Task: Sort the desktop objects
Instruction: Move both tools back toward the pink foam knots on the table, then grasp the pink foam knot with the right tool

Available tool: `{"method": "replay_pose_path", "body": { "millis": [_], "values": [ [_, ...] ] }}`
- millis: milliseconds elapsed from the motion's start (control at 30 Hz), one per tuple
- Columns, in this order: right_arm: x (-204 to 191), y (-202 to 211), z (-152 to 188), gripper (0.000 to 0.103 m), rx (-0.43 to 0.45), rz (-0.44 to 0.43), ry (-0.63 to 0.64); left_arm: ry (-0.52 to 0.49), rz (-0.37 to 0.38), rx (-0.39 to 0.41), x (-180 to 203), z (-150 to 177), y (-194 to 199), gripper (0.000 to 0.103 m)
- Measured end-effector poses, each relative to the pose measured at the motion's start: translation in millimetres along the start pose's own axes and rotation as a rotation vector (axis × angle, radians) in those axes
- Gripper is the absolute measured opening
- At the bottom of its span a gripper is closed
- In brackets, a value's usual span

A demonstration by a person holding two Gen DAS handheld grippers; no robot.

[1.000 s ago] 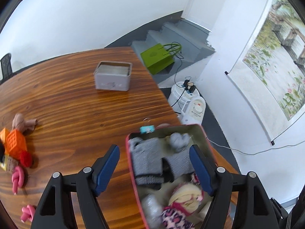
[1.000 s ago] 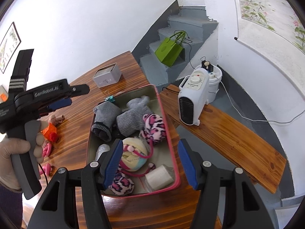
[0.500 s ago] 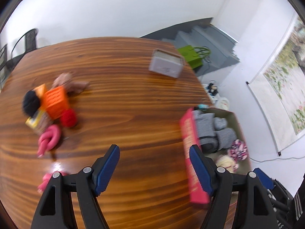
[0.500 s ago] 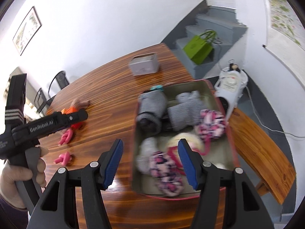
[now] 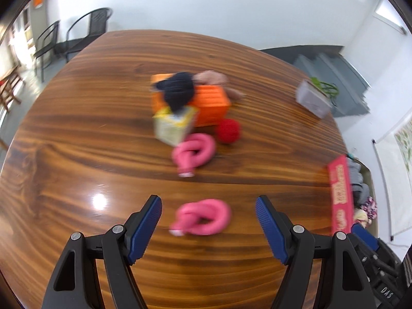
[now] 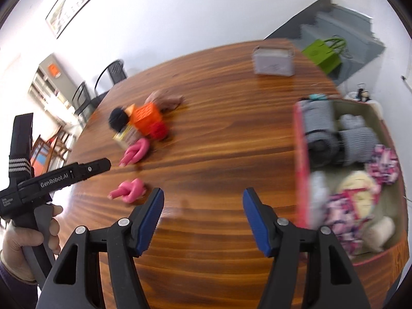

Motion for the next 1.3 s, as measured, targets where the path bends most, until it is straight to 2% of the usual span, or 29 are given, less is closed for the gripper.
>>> {"method": "replay_pose_path", "body": {
  "millis": [167,467,633,900,1133,1300],
  "values": [
    [-52,-36,10,0.068,-0.081,-0.050,0.053,0.046,-0.022,0.002,-45,-3,7,0.077],
    [-120,-85,14,0.068,-0.159,-0.085,0.102,0.064,-0.003,-0.009,-77,-13,4,0.077],
    [-135,-103,10,0.068,-0.174,-0.068,0.096,0.052,0.013,-0.021,-86,-19,0,0.077],
    [-148,-121,10,0.075,-0.152,0.020,0.138,0.032,0.041,-0.042,-88,-26,-8,0.077],
    [-152,-124,13,0.078,-0.145,0.024,0.165,0.001,0.065,-0.061,-76,-30,-19,0.077],
    [-150,-119,18,0.074,-0.146,0.008,0.181,-0.020,0.079,-0.075,-65,-33,-28,0.077]
  ]
}}
Point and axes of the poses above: each gripper's, at about its wrist camera, not at the fingertips, and y roughly against the way its jaws point, x to its right, z to its underside, the point moved 7 cm from there along -y, roughly the way its jaws point, and after that the axes turned 8 degrees about z, right-handed, at the moved point
